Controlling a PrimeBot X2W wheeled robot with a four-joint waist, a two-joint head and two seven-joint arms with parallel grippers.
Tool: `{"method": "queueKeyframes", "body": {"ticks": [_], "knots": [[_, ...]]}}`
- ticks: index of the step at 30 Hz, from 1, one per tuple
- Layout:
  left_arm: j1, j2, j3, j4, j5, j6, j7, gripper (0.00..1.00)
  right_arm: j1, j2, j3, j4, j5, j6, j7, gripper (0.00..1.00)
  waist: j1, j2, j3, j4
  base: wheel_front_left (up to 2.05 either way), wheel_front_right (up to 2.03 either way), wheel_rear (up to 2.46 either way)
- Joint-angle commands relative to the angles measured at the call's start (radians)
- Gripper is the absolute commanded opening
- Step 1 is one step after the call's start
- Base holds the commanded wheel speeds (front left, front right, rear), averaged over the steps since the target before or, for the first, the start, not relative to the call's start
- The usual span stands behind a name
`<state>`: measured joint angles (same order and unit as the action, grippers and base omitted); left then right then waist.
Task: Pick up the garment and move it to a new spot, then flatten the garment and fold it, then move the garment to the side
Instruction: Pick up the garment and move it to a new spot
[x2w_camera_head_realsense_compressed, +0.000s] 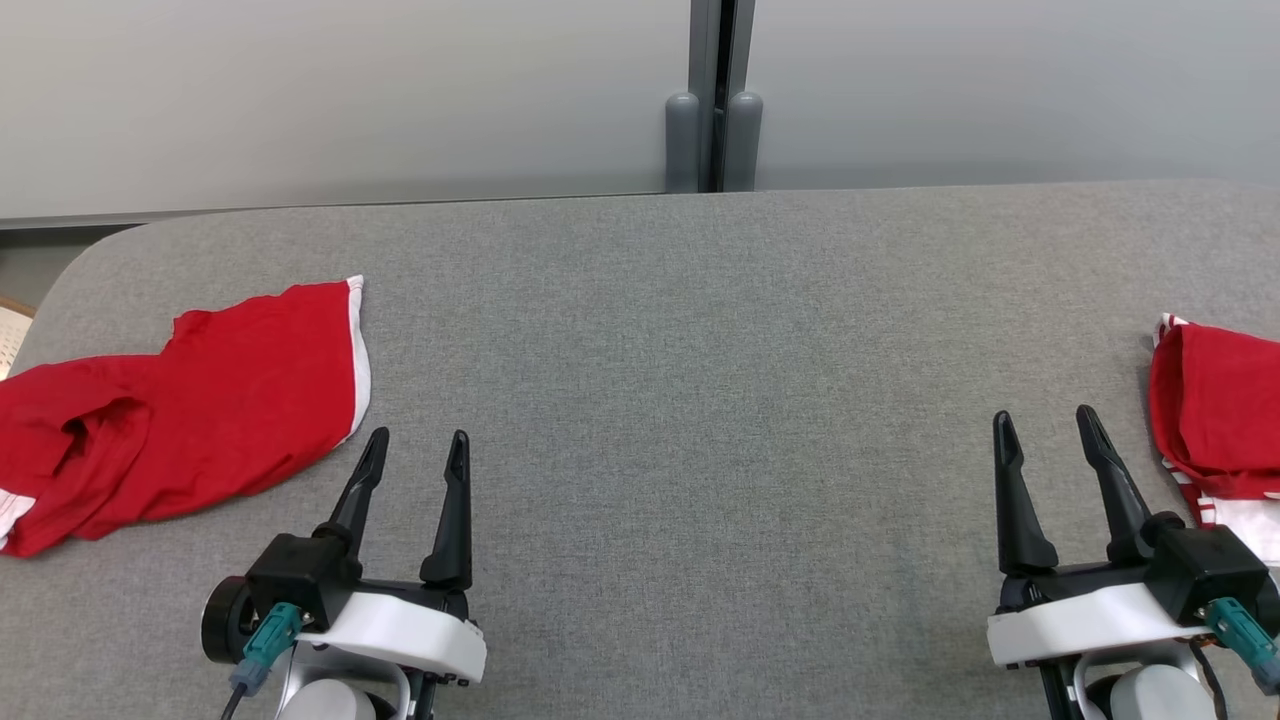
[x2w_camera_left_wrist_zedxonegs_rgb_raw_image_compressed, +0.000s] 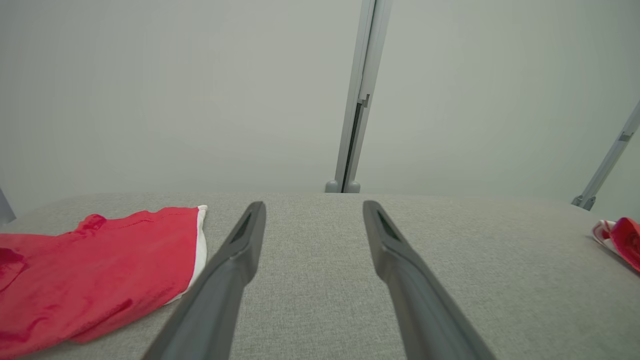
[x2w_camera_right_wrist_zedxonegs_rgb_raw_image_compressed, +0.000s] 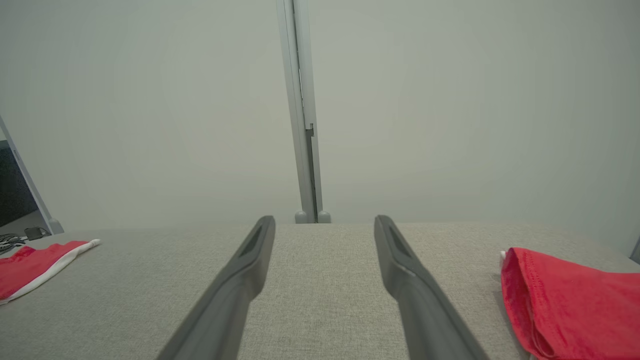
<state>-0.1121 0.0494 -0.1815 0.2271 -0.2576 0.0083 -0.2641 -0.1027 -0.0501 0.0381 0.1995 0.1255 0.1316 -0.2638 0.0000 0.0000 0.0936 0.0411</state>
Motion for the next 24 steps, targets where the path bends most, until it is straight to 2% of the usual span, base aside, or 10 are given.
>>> {"method": "queueKeyframes", "body": {"ticks": [1,10,17,24], "knots": [[0.000,0.003,0.002,0.000,-0.005,-0.005,0.000,1.00,0.003,-0.001,-0.002,0.000,0.008,-0.002,-0.001,1.00,0.0000,0.0000,0.000,0.000,0.00,0.00,0.00],[-0.014,0.003,-0.007,0.004,-0.007,-0.003,0.000,1.00,0.009,-0.001,0.007,0.004,0.010,-0.002,-0.001,1.00,0.0000,0.0000,0.007,0.020,0.00,0.00,0.00],[-0.014,0.003,-0.012,0.008,-0.017,0.006,0.000,1.00,0.010,-0.001,0.035,0.015,0.007,-0.002,-0.001,1.00,0.0000,0.0000,0.006,0.086,0.00,0.00,0.00],[-0.008,0.003,0.003,0.012,-0.020,0.009,0.000,1.00,0.004,-0.001,0.070,0.026,0.001,-0.002,-0.001,1.00,0.0000,0.0000,0.003,0.194,0.00,0.00,0.00]]}}
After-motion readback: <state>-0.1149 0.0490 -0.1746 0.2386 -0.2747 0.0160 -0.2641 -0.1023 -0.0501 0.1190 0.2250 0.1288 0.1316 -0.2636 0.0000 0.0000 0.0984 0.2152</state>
